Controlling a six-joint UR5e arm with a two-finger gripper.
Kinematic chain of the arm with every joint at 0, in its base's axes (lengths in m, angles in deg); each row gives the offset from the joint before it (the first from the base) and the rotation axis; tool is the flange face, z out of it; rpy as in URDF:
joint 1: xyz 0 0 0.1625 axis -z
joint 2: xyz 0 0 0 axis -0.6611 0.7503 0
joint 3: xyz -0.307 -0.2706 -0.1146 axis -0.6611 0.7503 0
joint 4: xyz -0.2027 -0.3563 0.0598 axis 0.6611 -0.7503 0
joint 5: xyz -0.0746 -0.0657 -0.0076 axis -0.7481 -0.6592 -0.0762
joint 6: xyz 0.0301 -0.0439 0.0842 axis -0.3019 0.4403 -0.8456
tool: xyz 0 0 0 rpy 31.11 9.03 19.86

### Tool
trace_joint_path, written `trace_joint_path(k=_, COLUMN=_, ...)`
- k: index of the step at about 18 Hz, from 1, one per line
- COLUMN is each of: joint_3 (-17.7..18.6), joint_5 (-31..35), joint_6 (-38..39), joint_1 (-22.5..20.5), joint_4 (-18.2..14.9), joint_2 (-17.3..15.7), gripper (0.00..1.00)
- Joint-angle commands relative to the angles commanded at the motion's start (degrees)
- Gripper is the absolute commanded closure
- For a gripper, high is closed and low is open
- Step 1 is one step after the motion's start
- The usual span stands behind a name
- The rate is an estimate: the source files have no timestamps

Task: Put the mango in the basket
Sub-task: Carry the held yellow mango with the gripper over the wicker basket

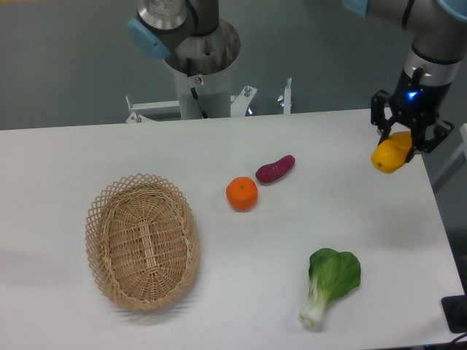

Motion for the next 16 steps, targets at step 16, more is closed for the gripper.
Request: trace_joint_path(k=16, joint_3=3.8, joint_5=7.1, joint_6=32.1, joint_1=20.0, joint_4=10.1, joint_2=0.9, gripper=0.48)
